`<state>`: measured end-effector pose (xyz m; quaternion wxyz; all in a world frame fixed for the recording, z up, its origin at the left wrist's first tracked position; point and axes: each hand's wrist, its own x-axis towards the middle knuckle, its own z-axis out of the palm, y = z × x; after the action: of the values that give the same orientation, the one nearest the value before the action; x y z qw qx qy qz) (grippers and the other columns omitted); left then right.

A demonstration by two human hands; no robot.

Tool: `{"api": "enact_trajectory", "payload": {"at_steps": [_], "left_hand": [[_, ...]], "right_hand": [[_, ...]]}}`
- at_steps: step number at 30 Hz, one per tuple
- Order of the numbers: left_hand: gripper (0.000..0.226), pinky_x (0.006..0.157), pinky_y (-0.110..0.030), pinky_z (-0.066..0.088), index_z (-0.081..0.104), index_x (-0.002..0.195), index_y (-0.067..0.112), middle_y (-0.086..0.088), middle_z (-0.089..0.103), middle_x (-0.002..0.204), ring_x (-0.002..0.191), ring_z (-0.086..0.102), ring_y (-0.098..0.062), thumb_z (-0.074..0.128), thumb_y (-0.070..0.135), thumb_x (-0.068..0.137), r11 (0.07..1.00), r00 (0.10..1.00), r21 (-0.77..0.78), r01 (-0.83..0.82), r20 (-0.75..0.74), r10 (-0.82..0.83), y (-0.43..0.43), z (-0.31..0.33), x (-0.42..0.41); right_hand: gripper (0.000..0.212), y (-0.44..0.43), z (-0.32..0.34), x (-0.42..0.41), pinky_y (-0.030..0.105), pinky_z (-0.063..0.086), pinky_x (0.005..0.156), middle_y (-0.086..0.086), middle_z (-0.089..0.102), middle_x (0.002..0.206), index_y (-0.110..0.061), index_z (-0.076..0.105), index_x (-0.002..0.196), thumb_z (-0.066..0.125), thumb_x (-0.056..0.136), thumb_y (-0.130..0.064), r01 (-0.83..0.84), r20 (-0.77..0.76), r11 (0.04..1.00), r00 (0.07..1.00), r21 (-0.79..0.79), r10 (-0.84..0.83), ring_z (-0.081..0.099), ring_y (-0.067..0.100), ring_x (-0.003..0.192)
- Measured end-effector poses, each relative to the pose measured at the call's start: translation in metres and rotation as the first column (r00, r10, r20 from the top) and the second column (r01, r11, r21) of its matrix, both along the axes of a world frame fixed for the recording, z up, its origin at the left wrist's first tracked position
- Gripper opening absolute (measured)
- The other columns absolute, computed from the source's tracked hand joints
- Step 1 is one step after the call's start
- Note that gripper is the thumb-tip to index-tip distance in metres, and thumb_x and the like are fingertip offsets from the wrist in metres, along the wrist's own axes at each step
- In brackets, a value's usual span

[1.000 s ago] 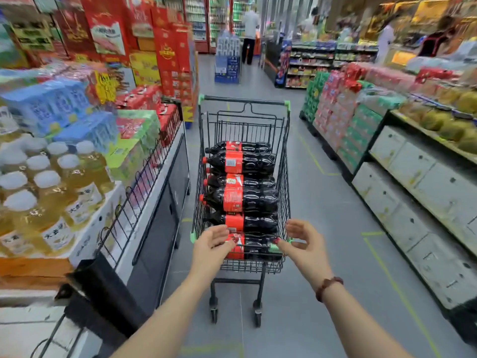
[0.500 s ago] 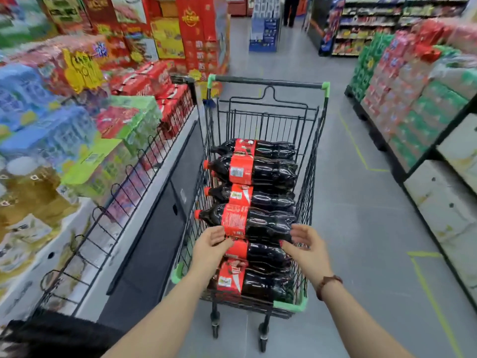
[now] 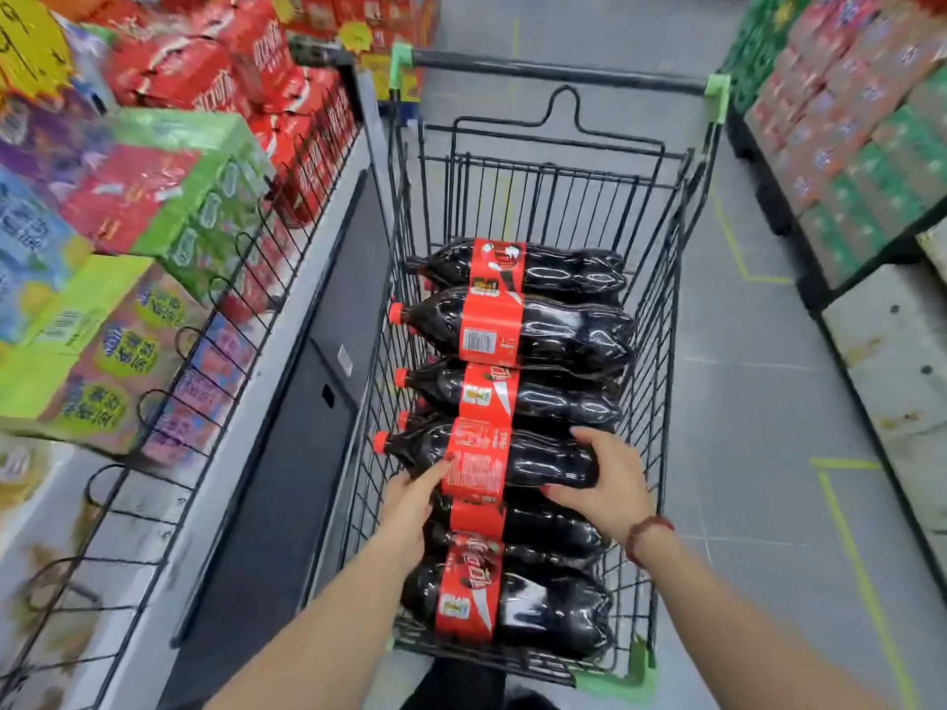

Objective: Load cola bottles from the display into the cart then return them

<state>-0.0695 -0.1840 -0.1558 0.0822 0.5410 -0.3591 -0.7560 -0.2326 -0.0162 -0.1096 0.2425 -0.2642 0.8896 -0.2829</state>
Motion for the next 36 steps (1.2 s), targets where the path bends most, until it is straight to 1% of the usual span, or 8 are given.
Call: {"api": "enact_trajectory", "payload": {"at_steps": [6, 9, 11, 20, 25, 29, 33, 36], "left_hand": [[0.127, 0.106, -0.043, 0.041, 0.041, 0.141, 0.012, -0.013, 0.059, 0.132, 0.128, 0.049, -0.029, 0.095, 0.052, 0.033, 0.991, 0.995, 0.119, -0.065, -0.064, 0.073, -0.022, -0.024, -0.01], [0.087, 0.082, -0.037, 0.049, 0.045, 0.132, 0.014, -0.01, 0.067, 0.114, 0.106, 0.061, -0.023, 0.083, 0.03, 0.056, 0.979, 0.989, 0.18, -0.099, -0.095, 0.117, -0.026, -0.032, -0.013], [0.081, 0.077, -0.034, 0.047, 0.044, 0.135, 0.011, -0.009, 0.068, 0.11, 0.099, 0.062, -0.021, 0.076, 0.026, 0.062, 0.973, 0.988, 0.213, -0.085, -0.109, 0.111, -0.03, -0.037, -0.014], [0.083, 0.066, -0.029, 0.053, 0.045, 0.141, 0.009, -0.011, 0.068, 0.114, 0.1, 0.064, -0.022, 0.075, 0.033, 0.068, 0.98, 0.991, 0.198, -0.01, -0.132, 0.037, -0.03, -0.045, -0.016], [0.106, 0.067, -0.034, 0.057, 0.041, 0.143, 0.016, -0.014, 0.064, 0.127, 0.109, 0.064, -0.025, 0.091, 0.036, 0.052, 0.979, 0.985, 0.18, -0.091, -0.127, 0.115, -0.025, -0.03, -0.018], [0.079, 0.068, -0.039, 0.056, 0.037, 0.141, 0.016, -0.013, 0.066, 0.116, 0.095, 0.068, -0.023, 0.077, 0.017, 0.072, 0.983, 0.967, 0.112, -0.146, -0.195, 0.166, -0.019, -0.012, -0.025], [0.087, 0.066, -0.036, 0.054, 0.037, 0.144, 0.022, -0.011, 0.064, 0.125, 0.097, 0.067, -0.022, 0.08, 0.016, 0.069, 0.992, 0.964, -0.058, -0.109, -0.251, 0.091, -0.009, 0.019, -0.03], [0.072, 0.071, -0.036, 0.051, 0.041, 0.138, 0.021, -0.005, 0.067, 0.119, 0.094, 0.067, -0.019, 0.075, 0.011, 0.076, 0.976, 0.957, -0.178, -0.128, -0.282, 0.074, 0.01, 0.048, -0.029]], "right_hand": [[0.104, -0.028, -0.01, -0.023, 0.037, 0.025, 0.111, -0.003, 0.033, 0.142, -0.035, 0.029, 0.144, 0.074, 0.056, -0.07, -0.237, -0.03, 0.874, 0.961, 0.423, 0.275, 0.028, 0.02, 0.132], [0.118, -0.037, -0.013, -0.028, 0.042, 0.028, 0.111, -0.003, 0.027, 0.142, -0.034, 0.019, 0.147, 0.072, 0.049, -0.075, -0.333, -0.034, 0.749, 0.903, 0.573, 0.428, 0.023, 0.022, 0.132], [0.122, -0.04, -0.015, -0.026, 0.045, 0.031, 0.109, -0.003, 0.026, 0.142, -0.032, 0.017, 0.147, 0.073, 0.048, -0.075, -0.34, -0.055, 0.713, 0.882, 0.614, 0.468, 0.023, 0.024, 0.131], [0.109, -0.043, -0.02, -0.024, 0.047, 0.035, 0.104, -0.008, 0.031, 0.14, -0.032, 0.026, 0.142, 0.075, 0.05, -0.062, -0.302, -0.102, 0.751, 0.893, 0.587, 0.438, 0.024, 0.024, 0.132], [0.109, -0.037, -0.016, -0.028, 0.045, 0.037, 0.103, -0.01, 0.035, 0.138, -0.031, 0.028, 0.143, 0.076, 0.05, -0.061, -0.344, -0.076, 0.767, 0.888, 0.542, 0.453, 0.026, 0.021, 0.129], [0.112, -0.026, -0.012, -0.024, 0.046, 0.039, 0.101, -0.011, 0.038, 0.134, -0.028, 0.03, 0.143, 0.078, 0.048, -0.061, -0.341, -0.044, 0.812, 0.912, 0.473, 0.408, 0.029, 0.02, 0.126], [0.11, -0.003, -0.003, -0.016, 0.043, 0.045, 0.095, -0.012, 0.041, 0.13, -0.029, 0.034, 0.139, 0.08, 0.045, -0.059, -0.285, -0.044, 0.89, 0.946, 0.357, 0.32, 0.031, 0.019, 0.123], [0.108, 0.015, 0.008, -0.012, 0.044, 0.044, 0.096, -0.011, 0.044, 0.124, -0.028, 0.04, 0.135, 0.081, 0.04, -0.061, -0.271, -0.054, 0.936, 0.956, 0.223, 0.29, 0.034, 0.021, 0.122]]}}
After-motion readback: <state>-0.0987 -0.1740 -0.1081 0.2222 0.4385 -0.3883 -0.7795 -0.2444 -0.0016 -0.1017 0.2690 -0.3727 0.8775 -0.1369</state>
